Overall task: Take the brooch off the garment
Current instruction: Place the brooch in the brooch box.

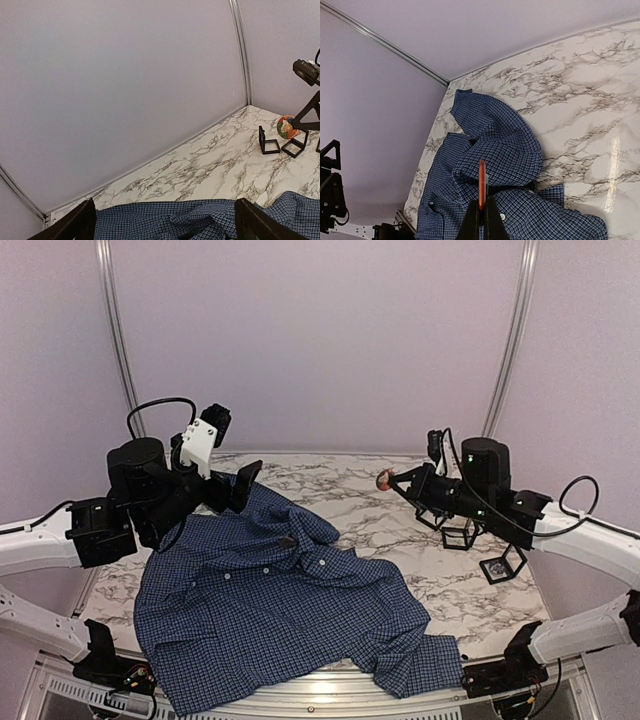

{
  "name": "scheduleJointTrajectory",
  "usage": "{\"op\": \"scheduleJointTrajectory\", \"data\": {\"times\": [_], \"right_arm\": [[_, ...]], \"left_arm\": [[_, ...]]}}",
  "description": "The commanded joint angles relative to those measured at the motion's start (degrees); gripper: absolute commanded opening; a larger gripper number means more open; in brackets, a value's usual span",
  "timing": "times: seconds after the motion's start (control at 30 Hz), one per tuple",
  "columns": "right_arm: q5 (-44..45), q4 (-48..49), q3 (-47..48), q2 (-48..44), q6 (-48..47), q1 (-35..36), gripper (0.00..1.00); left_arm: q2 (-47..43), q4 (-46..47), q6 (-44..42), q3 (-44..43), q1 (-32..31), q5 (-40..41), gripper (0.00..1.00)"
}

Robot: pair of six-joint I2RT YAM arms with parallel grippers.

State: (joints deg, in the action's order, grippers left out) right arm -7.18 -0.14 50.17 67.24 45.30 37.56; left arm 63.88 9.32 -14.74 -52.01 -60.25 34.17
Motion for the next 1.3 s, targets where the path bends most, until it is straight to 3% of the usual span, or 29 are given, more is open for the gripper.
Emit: {"op": "scheduleJointTrajectory", "data": {"times": [0.0,0.33,0.67,1.03,1.27], "right_arm": [[3.44,-6.26,-4.51,-4.82,2.14,-4.36,0.00],[0.13,-4.85,-16.35,-9.17,4.75,-16.23,0.00],[-6.68,10.13,-25.82,-3.86,7.68,-29.83,0.00],[-6.31,17.26,-27.70,4.55,9.11,-36.34,0.00],[-6.22,18.64,-28.17,7.46,10.30,-36.86,0.00]], "left_arm": [[-2.47,-6.01,7.89,-1.40,3.12,-8.28,0.99],[-2.98,-7.12,10.51,-0.64,4.92,-11.82,0.99],[-2.24,-6.95,11.05,-0.49,5.68,-13.55,0.99],[-1.68,-7.12,11.10,-0.37,6.36,-14.12,0.99],[-1.68,-7.13,11.18,-0.28,6.70,-14.26,0.99]]}}
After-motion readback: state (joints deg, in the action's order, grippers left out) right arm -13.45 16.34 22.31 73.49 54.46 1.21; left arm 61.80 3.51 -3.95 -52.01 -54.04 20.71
